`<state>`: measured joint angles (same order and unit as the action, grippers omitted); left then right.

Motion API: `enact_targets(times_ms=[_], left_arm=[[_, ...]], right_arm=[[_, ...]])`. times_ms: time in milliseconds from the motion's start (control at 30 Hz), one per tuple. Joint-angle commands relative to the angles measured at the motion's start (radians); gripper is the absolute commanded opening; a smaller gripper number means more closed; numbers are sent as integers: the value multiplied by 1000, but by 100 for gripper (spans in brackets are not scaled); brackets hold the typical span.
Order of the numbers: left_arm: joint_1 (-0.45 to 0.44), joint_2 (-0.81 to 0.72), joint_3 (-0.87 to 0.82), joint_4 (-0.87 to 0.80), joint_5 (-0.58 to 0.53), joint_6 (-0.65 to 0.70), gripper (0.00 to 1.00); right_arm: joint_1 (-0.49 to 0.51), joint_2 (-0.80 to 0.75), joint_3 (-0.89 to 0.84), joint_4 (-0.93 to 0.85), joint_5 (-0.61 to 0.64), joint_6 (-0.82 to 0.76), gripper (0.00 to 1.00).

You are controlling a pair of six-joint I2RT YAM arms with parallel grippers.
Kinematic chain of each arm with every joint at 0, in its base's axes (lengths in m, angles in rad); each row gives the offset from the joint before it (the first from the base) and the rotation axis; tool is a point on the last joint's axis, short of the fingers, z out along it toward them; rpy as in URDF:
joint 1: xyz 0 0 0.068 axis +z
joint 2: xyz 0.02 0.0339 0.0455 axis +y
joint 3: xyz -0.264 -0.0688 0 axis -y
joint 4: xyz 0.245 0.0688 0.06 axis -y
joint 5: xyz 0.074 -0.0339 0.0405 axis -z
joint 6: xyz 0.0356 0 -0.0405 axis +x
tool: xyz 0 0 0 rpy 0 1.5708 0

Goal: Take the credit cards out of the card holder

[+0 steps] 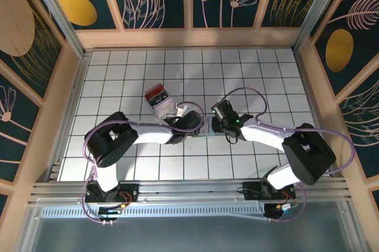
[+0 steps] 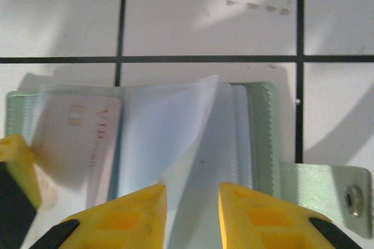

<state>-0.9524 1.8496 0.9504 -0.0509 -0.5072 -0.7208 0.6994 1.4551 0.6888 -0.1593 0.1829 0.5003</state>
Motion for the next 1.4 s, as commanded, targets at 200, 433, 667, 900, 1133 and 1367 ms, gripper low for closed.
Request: enact_targets(times_ms=[200, 433, 667, 900, 1133, 1367], left_arm=[[-34, 33, 110, -112, -78, 100, 99], [-75, 121, 212, -136, -117, 155, 99], [-99, 155, 280, -97, -93, 204, 99], [-120, 241, 390, -101, -64, 248, 99], [-120, 273, 419, -125, -65, 231, 99], [-119, 183, 373, -103, -75, 189, 99]], right_arm=[[-40, -66, -44, 42, -19, 44, 30], [-104, -183, -86, 65, -51, 64, 32], [-147, -329, -101, 20, 24, 103, 36], [-177, -414, -90, -28, 84, 107, 37], [-182, -435, -80, -36, 87, 112, 39], [-193, -432, -49, -58, 90, 124, 39]])
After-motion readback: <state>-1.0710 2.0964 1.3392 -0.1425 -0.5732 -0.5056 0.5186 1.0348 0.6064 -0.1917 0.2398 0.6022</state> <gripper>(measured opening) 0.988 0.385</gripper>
